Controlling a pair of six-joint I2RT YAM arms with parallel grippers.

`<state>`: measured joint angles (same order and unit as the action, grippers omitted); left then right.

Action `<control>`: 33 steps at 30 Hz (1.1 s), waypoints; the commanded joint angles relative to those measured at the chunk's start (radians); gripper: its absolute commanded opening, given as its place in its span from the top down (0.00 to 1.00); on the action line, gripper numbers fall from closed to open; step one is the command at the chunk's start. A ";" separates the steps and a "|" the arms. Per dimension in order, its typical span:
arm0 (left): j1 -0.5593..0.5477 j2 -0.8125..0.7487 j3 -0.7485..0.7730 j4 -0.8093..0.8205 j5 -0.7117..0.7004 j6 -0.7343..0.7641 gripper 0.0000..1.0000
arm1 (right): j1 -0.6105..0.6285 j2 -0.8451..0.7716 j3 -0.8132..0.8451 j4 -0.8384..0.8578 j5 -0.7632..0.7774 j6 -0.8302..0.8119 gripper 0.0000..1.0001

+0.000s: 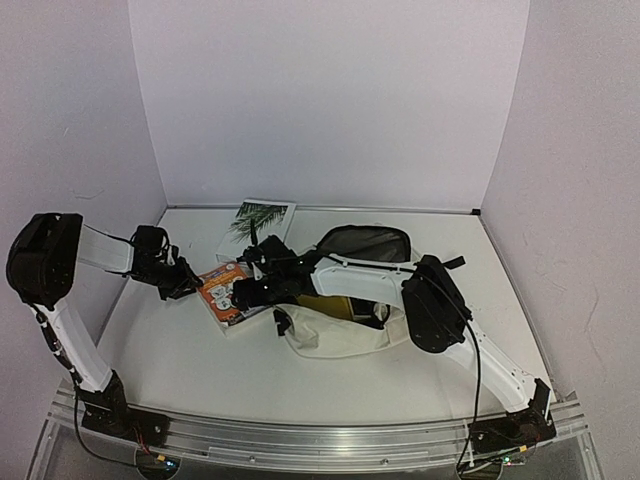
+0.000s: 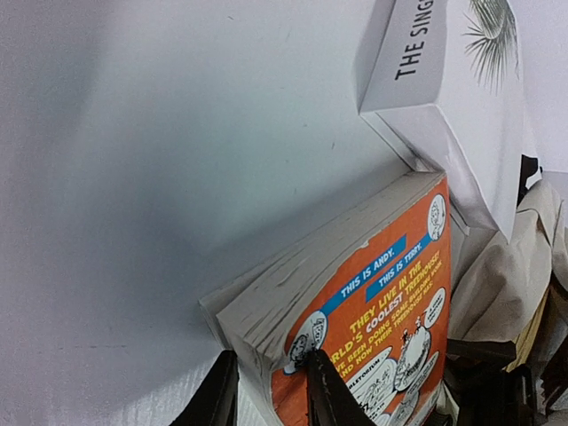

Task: Pack the student bag
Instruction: Pick up the book from the center of the board.

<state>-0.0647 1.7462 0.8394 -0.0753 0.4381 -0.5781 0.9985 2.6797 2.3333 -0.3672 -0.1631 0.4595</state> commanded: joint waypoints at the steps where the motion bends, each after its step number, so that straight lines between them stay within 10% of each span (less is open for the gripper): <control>1: -0.073 0.003 -0.008 -0.039 0.036 0.045 0.74 | -0.006 -0.030 -0.056 -0.029 -0.057 0.023 0.14; 17: -0.124 -0.167 -0.222 0.067 0.070 -0.206 0.51 | -0.003 -0.190 -0.330 0.136 -0.296 0.118 0.19; 33: -0.207 -0.098 -0.270 0.331 0.172 -0.345 0.61 | 0.002 -0.163 -0.332 0.196 -0.345 0.148 0.20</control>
<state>-0.2043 1.6100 0.5743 0.1608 0.4984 -0.8688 0.9733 2.5175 2.0102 -0.2039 -0.4248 0.5861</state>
